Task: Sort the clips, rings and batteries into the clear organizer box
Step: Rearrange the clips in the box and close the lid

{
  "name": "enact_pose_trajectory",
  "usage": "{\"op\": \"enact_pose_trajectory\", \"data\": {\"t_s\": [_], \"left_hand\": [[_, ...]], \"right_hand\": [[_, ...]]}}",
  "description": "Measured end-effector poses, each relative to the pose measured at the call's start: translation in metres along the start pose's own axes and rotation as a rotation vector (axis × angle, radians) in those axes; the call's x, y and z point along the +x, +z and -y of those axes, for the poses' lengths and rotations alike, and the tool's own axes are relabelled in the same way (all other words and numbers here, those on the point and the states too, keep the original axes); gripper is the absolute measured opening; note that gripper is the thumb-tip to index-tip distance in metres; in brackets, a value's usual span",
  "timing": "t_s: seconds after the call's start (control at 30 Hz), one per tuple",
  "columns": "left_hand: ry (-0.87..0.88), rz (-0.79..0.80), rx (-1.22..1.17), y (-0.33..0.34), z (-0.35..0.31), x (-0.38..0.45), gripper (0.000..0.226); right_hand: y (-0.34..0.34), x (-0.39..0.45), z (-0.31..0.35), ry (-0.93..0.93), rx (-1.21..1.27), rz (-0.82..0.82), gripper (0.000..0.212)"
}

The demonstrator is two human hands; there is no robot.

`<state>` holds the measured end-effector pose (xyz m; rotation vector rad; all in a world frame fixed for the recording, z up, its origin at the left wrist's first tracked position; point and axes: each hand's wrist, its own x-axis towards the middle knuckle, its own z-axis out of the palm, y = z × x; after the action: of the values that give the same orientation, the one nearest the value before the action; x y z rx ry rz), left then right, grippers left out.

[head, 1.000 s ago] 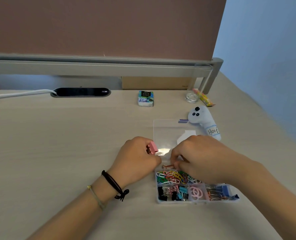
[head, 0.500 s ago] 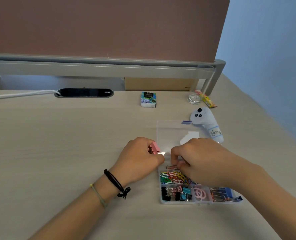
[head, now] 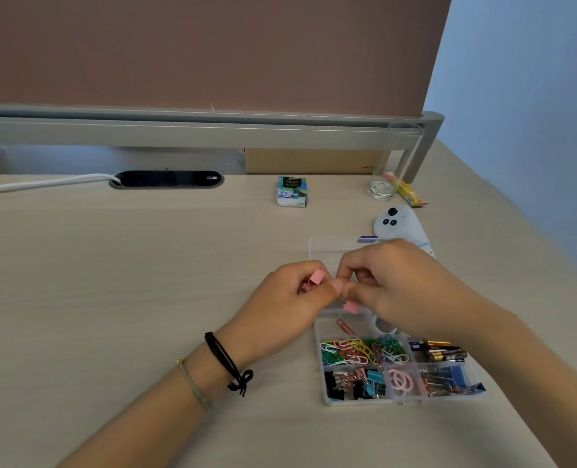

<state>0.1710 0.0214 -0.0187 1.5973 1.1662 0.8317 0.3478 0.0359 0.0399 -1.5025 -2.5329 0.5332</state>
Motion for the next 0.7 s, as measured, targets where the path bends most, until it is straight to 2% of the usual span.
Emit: {"op": "enact_pose_trajectory", "data": {"t_s": [0.1, 0.17, 0.3, 0.4, 0.5, 0.7], "left_hand": [[0.037, -0.063, 0.086, -0.002, 0.001, 0.0, 0.026], [0.0, -0.128, 0.103, -0.004, 0.004, 0.0, 0.034], [-0.089, -0.163, 0.068, -0.004, 0.009, 0.003, 0.039], [-0.15, -0.119, -0.04, 0.0, 0.005, 0.001, 0.033], [-0.227, -0.09, -0.217, 0.002, 0.0, 0.0, 0.026], [-0.233, -0.115, -0.296, 0.003, -0.003, 0.003, 0.024]], "right_hand": [[0.004, -0.001, -0.004, 0.04, 0.155, -0.107, 0.016], [0.002, -0.005, -0.008, 0.098, 0.129, -0.175, 0.017], [0.011, -0.013, -0.001, 0.112, -0.139, 0.012, 0.018], [0.027, -0.013, 0.0, 0.107, -0.24, -0.006, 0.019], [0.03, -0.015, 0.0, 0.136, -0.211, -0.005, 0.019], [0.028, -0.017, 0.003, 0.174, -0.059, 0.143, 0.018]]}}
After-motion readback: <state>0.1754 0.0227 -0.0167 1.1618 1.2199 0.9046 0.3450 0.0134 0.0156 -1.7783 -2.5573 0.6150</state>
